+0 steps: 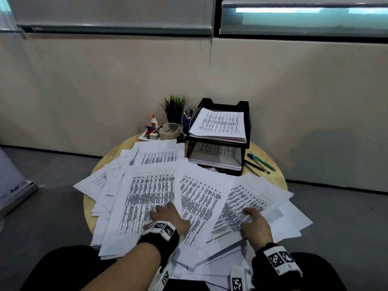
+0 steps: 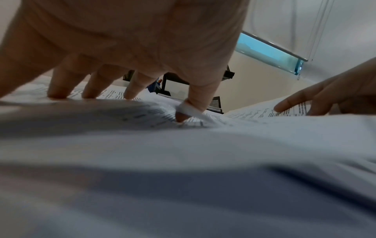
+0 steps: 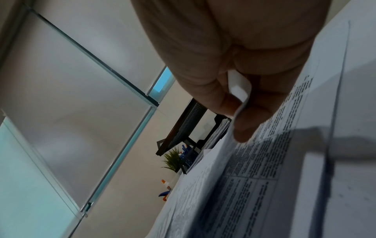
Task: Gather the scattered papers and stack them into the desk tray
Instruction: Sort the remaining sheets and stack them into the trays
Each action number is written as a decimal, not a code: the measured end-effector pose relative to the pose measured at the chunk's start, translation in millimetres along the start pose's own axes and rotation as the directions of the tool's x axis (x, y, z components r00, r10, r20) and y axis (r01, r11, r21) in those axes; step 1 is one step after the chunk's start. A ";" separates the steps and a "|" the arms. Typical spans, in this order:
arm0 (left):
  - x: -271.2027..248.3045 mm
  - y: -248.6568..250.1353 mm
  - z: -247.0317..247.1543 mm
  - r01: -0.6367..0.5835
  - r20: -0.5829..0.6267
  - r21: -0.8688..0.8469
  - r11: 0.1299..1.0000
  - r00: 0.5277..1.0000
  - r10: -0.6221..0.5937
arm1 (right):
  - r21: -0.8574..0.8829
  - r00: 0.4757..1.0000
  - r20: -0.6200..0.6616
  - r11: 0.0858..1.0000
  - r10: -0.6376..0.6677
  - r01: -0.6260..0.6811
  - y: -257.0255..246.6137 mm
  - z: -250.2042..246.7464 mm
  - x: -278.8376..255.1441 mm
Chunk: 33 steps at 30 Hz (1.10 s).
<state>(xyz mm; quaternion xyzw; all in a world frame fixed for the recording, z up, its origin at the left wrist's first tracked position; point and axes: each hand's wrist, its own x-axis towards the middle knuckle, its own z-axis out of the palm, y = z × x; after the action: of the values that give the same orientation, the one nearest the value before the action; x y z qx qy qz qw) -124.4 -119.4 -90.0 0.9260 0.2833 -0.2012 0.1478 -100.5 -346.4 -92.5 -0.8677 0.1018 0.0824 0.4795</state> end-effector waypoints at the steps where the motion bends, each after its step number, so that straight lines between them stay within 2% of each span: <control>1: 0.0 -0.8 -0.4 -0.008 -0.007 0.016 1.000 1.000 0.008 | 0.005 1.000 -0.004 1.000 -0.006 0.006 -1.1 -0.9 -0.8; 4: -0.9 -7.2 -3.7 -0.081 -0.080 0.042 0.996 0.993 0.084 | 0.020 0.999 -0.034 0.999 -0.043 0.043 -4.3 -6.9 -3.7; 7: 1.4 -17.8 -16.1 -0.169 -0.157 -0.018 0.986 0.974 0.164 | 0.062 0.994 -0.078 0.994 -0.081 0.086 -4.1 -15.3 -2.2; 10: 2.5 -25.6 -31.2 -0.212 -0.183 -0.019 0.977 0.962 0.205 | 0.126 0.996 -0.053 0.989 -0.070 0.076 -4.9 -19.8 0.0; 13: -6.9 -21.1 -36.2 -0.273 -0.160 -0.029 0.962 0.951 0.265 | 0.151 0.998 0.052 0.988 -0.038 0.030 -6.0 -13.5 -1.1; 15: -18.1 -12.3 -33.0 -0.327 -0.141 -0.065 0.943 0.938 0.315 | 0.159 0.996 0.078 0.987 -0.033 0.020 -9.2 -6.9 -3.8; 21: -45.5 15.1 -12.6 -0.405 -0.077 -0.206 0.891 0.914 0.398 | 0.232 0.990 -0.108 0.971 0.087 -0.060 -5.0 1.7 -1.6; 25: -52.5 23.0 3.2 -0.466 -0.017 -0.333 0.819 0.872 0.490 | 0.153 0.993 -0.007 0.981 0.119 -0.116 -6.4 6.7 -5.2; 28: -48.5 25.0 11.5 -0.478 0.100 -0.378 0.793 0.830 0.549 | 0.143 0.995 0.012 0.984 0.102 -0.103 -7.3 8.8 -6.1; 30: -42.5 23.2 9.8 -0.486 0.152 -0.361 0.796 0.811 0.565 | 0.198 0.995 -0.005 0.975 0.102 -0.099 -7.1 9.2 -7.0; 31: -38.4 20.6 7.3 -0.479 0.150 -0.351 0.805 0.820 0.553 | 0.245 0.994 -0.018 0.964 0.111 -0.103 -7.3 9.1 -6.4; 33: -22.3 8.9 2.6 -0.439 0.045 -0.301 0.847 0.881 0.472 | 0.292 0.993 -0.021 0.950 0.118 -0.107 -8.2 10.0 -6.0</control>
<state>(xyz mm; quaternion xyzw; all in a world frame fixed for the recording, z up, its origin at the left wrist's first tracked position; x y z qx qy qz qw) -136.9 -137.9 -80.7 0.9226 0.0720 -0.1717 0.3379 -104.7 -333.2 -89.6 -0.7821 0.1713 0.0771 0.5942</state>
